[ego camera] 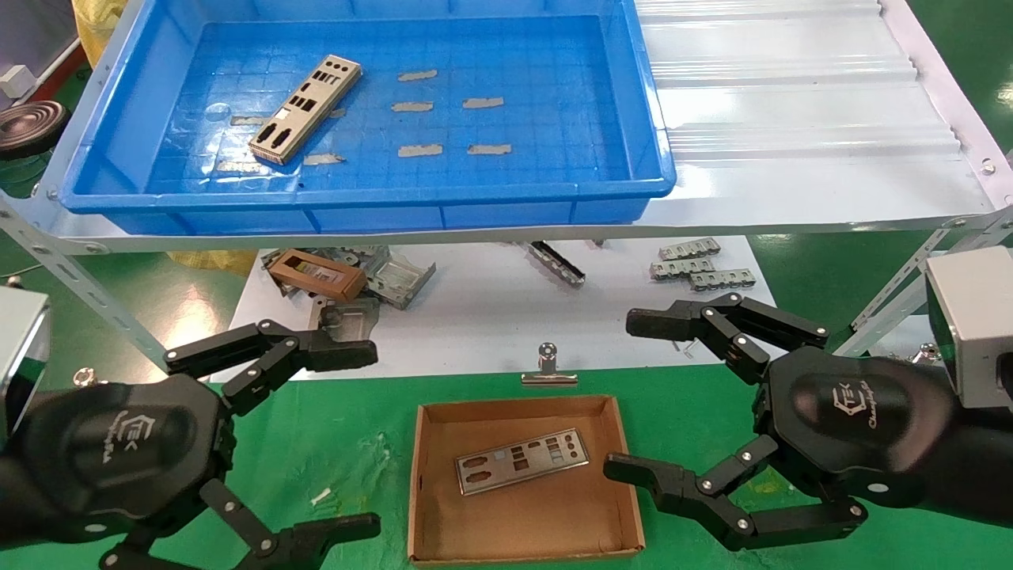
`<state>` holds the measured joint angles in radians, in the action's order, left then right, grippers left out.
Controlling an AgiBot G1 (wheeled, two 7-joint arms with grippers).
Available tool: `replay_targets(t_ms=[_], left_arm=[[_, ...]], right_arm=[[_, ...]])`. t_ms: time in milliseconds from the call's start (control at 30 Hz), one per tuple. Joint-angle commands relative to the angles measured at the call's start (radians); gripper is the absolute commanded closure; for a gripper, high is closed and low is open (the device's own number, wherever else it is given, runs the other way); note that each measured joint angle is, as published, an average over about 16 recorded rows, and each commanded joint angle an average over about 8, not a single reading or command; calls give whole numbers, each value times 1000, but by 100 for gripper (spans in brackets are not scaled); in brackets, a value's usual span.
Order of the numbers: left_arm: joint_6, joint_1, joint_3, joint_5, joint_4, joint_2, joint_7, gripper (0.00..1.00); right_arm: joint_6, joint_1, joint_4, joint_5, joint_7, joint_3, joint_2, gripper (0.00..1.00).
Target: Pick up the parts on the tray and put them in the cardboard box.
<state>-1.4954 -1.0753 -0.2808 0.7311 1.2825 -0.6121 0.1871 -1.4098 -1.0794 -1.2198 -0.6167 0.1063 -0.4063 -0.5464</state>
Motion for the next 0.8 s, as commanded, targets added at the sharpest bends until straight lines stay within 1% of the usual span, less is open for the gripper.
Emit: replay_targets(t_ms=[33, 800], left_arm=[[0, 0, 0, 0, 0, 0, 0, 0], [0, 0, 0, 0, 0, 0, 0, 0]], right_arm=[[0, 0, 0, 0, 0, 0, 0, 100], [0, 0, 0, 0, 0, 0, 0, 100]])
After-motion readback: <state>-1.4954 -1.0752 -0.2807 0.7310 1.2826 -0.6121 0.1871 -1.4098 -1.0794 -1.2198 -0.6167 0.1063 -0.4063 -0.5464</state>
